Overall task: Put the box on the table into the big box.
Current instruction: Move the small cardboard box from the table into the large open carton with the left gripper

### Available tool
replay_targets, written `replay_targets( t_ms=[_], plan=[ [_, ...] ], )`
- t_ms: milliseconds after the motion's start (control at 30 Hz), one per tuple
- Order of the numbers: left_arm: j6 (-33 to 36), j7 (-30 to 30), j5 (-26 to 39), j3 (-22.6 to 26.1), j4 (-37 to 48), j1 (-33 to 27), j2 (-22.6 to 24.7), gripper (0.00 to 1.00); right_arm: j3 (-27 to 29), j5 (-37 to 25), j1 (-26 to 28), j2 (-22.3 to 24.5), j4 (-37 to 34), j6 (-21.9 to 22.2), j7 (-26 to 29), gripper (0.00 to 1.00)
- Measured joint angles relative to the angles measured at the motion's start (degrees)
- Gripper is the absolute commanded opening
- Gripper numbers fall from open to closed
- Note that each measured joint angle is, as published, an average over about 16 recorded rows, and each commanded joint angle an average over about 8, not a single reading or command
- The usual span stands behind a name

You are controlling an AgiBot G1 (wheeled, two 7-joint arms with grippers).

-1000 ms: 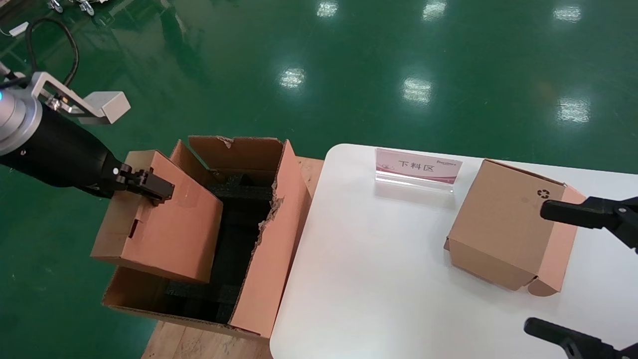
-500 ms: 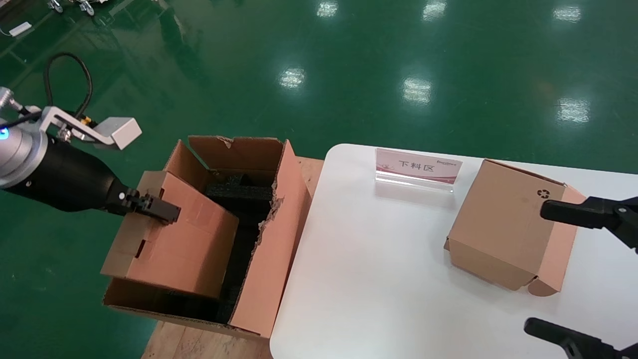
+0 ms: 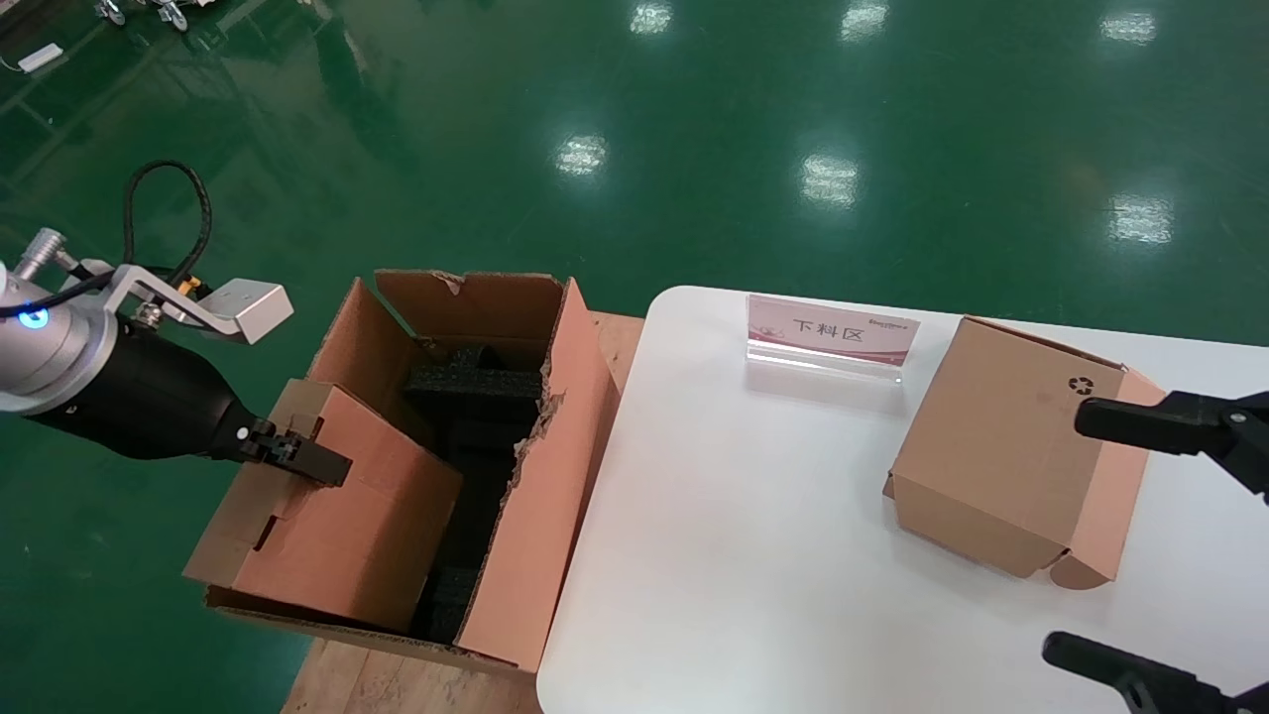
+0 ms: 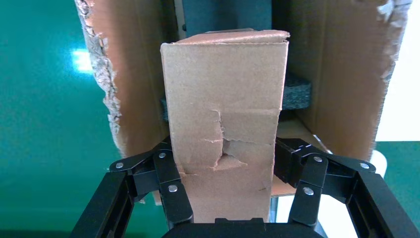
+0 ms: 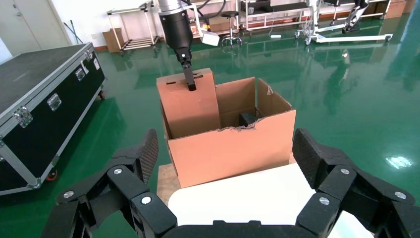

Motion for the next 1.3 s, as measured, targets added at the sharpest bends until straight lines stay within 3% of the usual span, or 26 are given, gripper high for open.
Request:
replay_targets(
  t_ms=[567,1300],
  plan=[
    [-1.32,-0.89,8.76,3.63,2.45,3.15,3.84,0.00,0.00,0.00,0.00,0.00,0.00,0.00,0.00,1.00],
    [-5.24,-8.03,16.86,4.55,3.54,7.86,7.23,0.00,0.00,0.00,0.00,0.00,0.00,0.00,0.00,1.00]
  ],
)
